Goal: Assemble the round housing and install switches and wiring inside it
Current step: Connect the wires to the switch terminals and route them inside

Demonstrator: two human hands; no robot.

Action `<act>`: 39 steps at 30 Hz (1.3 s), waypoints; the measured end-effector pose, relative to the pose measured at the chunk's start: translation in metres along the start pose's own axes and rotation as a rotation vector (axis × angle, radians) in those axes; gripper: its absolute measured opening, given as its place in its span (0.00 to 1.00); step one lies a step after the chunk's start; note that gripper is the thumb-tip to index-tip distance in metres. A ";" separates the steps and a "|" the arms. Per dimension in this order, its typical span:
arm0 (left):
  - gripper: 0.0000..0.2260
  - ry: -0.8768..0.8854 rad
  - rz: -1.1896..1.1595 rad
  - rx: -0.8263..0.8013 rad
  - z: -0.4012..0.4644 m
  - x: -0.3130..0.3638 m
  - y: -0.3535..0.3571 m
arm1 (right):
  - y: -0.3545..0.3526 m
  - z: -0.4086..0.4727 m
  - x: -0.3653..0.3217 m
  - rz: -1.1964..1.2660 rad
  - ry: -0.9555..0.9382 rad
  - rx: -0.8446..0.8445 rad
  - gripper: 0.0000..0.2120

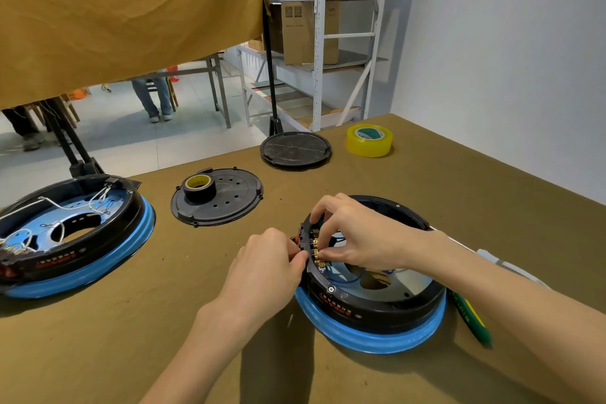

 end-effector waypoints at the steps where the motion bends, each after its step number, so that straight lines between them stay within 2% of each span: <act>1: 0.12 0.009 0.014 -0.001 -0.001 0.001 0.001 | 0.001 0.000 0.001 0.013 0.002 0.003 0.06; 6: 0.14 0.058 0.101 0.024 -0.004 0.005 0.001 | 0.003 0.001 0.003 0.050 -0.017 0.021 0.05; 17: 0.10 0.044 -0.010 -0.076 -0.001 0.002 -0.005 | 0.003 -0.008 0.007 0.082 0.064 0.033 0.05; 24: 0.09 0.020 -0.030 -0.059 -0.004 0.002 -0.008 | 0.012 -0.028 0.009 0.165 0.046 0.094 0.12; 28: 0.10 0.008 -0.016 -0.054 -0.004 0.001 -0.010 | 0.013 -0.032 0.010 0.191 0.028 0.148 0.06; 33: 0.11 0.008 0.016 -0.066 -0.007 0.002 -0.006 | 0.020 -0.031 0.012 0.169 0.003 0.142 0.06; 39: 0.10 0.007 0.035 -0.069 -0.006 0.003 -0.005 | 0.012 -0.024 0.014 0.080 -0.044 0.054 0.05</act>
Point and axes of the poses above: each hand's wrist, its own z-axis towards the middle knuckle, its own y-axis out of the palm, x = y × z, the point moved 5 cm from there along z, towards the middle knuckle, and after that the axes turned 4 degrees about -z, right-handed, at the moved point
